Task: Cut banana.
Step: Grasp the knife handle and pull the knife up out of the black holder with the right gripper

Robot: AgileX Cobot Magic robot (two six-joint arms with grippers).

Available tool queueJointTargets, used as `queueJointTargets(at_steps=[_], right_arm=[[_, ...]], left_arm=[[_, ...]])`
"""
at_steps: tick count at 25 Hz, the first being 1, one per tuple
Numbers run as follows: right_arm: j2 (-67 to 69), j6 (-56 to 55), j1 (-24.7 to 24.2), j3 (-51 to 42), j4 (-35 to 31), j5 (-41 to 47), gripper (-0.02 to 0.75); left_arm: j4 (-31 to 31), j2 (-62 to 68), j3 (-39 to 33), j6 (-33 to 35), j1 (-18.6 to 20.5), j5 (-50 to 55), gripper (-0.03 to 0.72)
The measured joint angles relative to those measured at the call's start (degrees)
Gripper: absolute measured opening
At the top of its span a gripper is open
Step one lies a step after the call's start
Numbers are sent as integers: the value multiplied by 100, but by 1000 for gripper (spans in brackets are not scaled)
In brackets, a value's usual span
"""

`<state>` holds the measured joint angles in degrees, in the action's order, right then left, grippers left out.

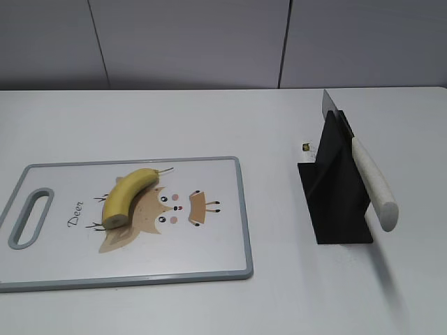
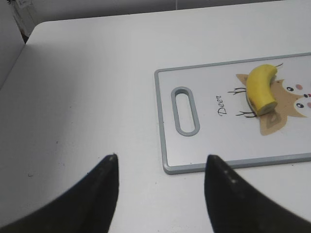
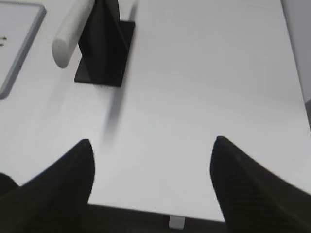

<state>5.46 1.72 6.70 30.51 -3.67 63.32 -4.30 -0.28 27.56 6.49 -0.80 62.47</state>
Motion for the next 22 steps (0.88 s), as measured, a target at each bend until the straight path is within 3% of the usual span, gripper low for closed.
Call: queueJointTargets(at_steps=[6, 17, 22], right_arm=[[1196, -257, 0, 318, 0, 616, 562], [3048, -668, 7, 1105, -242, 627, 562], [3715, -936, 383, 1356, -345, 627, 562]], left_arm=[[0, 0, 0, 0, 0, 0, 551], [0, 0, 0, 0, 0, 0, 551], [0, 0, 0, 0, 0, 0, 551]])
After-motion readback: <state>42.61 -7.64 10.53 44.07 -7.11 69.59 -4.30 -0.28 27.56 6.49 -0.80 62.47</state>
